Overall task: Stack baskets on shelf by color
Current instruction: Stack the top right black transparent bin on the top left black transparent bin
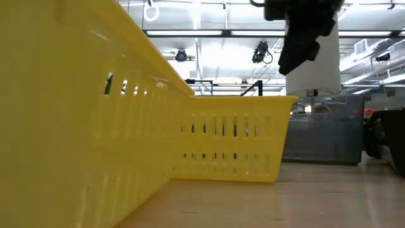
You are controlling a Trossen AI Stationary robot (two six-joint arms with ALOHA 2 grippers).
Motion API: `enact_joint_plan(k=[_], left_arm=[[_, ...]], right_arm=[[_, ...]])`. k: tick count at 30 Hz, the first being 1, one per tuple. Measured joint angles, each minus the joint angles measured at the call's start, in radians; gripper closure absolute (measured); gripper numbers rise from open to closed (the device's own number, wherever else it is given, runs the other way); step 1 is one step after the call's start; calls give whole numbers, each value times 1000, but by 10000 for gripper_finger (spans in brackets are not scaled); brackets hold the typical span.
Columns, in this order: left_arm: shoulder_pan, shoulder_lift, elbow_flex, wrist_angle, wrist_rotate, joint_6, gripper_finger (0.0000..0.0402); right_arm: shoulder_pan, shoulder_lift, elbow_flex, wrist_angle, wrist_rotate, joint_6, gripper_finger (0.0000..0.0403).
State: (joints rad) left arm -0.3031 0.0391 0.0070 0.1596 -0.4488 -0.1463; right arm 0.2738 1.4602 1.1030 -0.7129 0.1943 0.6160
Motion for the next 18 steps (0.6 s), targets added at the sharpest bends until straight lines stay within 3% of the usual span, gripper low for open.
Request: enact_joint_plan(k=[9, 18], left_arm=[[0, 0, 0, 0, 0, 0, 373], [0, 0, 0, 0, 0, 0, 368]], right_arm=[[0, 224, 266, -208, -96, 66, 245], [0, 371, 334, -289, -170, 100, 245]])
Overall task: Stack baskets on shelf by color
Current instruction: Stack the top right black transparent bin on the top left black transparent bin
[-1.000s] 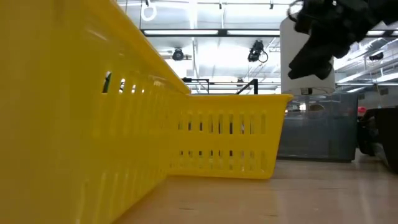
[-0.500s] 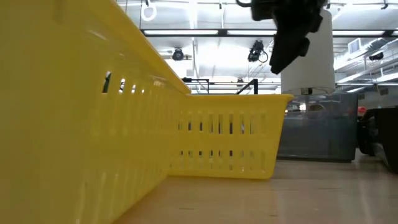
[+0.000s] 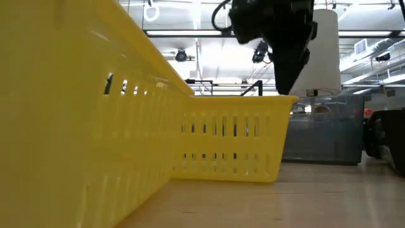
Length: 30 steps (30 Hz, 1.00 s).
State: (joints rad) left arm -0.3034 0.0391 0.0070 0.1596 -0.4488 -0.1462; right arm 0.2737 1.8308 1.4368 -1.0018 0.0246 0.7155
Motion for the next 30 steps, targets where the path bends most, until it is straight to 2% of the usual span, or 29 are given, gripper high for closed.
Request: enact_joint_plan(k=[30], left_arm=[[0, 6, 0, -8, 0, 0, 367]], right_arm=[[2, 166, -6, -34, -78, -12, 252]])
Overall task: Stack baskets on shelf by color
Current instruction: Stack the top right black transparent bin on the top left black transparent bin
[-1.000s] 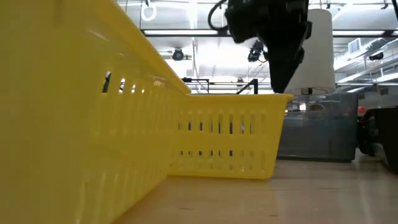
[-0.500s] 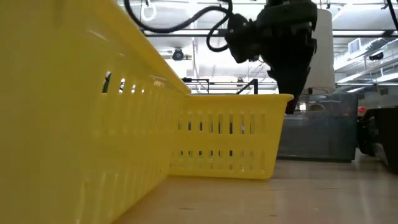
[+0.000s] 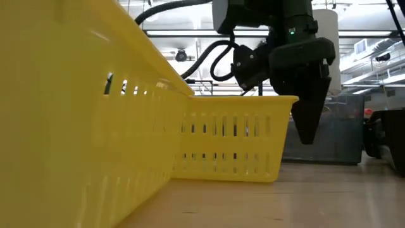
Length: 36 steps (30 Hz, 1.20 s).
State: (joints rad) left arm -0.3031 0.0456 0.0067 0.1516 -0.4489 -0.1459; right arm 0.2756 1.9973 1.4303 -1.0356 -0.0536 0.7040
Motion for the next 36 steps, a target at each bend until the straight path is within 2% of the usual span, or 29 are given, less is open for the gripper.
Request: enact_joint_plan(k=[9, 19, 28, 36], left_arm=[[0, 0, 0, 0, 0, 0, 370], [0, 0, 0, 0, 0, 0, 373], [0, 0, 0, 0, 0, 0, 365], [0, 0, 0, 0, 0, 0, 374]], right_arm=[[0, -1, 0, 2, 9, 4, 300], [0, -1, 0, 5, -19, 0, 393], [0, -1, 17, -40, -44, -17, 395], [16, -1, 169, -230, 31, -45, 397]])
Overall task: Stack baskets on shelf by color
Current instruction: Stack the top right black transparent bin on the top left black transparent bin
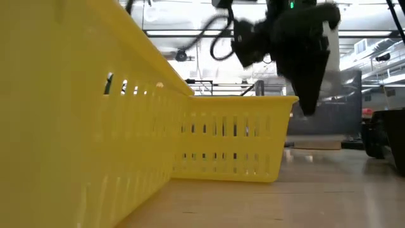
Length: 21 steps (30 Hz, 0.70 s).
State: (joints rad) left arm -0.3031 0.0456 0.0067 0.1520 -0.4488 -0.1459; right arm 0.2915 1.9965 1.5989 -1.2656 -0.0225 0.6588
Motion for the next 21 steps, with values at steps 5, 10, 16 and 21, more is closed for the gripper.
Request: enact_joint_plan(k=[5, 10, 16, 21], left_arm=[[0, 0, 0, 0, 0, 0, 368], [0, 0, 0, 0, 0, 0, 367], [0, 0, 0, 0, 0, 0, 373], [0, 0, 0, 0, 0, 0, 367]], right_arm=[[13, -1, 111, -85, 33, -1, 397], [32, 0, 202, -102, 74, -32, 397], [47, 0, 300, -141, 125, -50, 398], [47, 0, 350, -148, 138, -65, 398]])
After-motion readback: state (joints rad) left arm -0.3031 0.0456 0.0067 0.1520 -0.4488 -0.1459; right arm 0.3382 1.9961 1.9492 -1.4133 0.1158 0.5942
